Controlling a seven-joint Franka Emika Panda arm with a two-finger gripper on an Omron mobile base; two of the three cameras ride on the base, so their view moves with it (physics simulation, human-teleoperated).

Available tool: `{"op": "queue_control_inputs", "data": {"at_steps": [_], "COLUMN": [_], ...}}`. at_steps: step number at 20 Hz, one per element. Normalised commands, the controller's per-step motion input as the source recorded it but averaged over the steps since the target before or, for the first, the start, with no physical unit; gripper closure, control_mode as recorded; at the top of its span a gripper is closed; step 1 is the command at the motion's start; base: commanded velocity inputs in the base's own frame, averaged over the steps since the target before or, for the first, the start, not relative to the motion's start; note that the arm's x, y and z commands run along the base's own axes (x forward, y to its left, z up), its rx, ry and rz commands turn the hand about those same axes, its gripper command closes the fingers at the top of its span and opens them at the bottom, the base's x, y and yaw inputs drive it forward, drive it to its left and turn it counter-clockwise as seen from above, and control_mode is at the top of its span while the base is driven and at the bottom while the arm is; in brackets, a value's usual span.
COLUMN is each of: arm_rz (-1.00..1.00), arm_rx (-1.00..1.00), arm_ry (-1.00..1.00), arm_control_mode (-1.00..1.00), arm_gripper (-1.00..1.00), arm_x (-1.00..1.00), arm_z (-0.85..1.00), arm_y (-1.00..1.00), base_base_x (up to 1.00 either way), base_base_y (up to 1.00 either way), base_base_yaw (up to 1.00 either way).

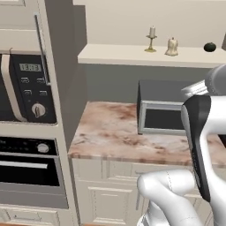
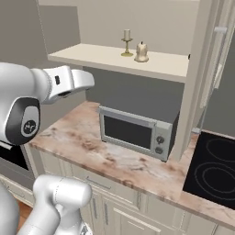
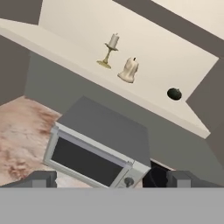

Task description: Pick the candle and candle from the dining table and place them in the open cabinet. Close the cabinet after placing the objects.

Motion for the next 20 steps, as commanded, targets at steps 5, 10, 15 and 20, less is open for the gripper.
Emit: {"op": "queue_control_inputs", "data": {"at_steps": [5, 10, 15, 20], "arm_rz": [0.0, 0.0, 0.0, 0.0], "arm_rx": [0.0, 0.0, 0.0, 0.0], "arm_ry": [0.0, 0.0, 0.0, -0.05], "arm_control_mode": [1.0, -1.0, -1.0, -1.0], "arm_gripper": [-1.0, -1.0, -1.0, -1.0], "arm_x": [0.0, 0.0, 0.0, -0.2], "arm_z": [0.0, 0.0, 0.0, 0.0], "arm_y": [0.0, 0.0, 0.0, -0.02], "base_base_x": [0.0, 0.0, 0.0, 0.0], "base_base_y": [0.01, 0.0, 0.0, 0.0], "base_base_yaw": [-0.14, -0.02, 0.0, 0.0]}}
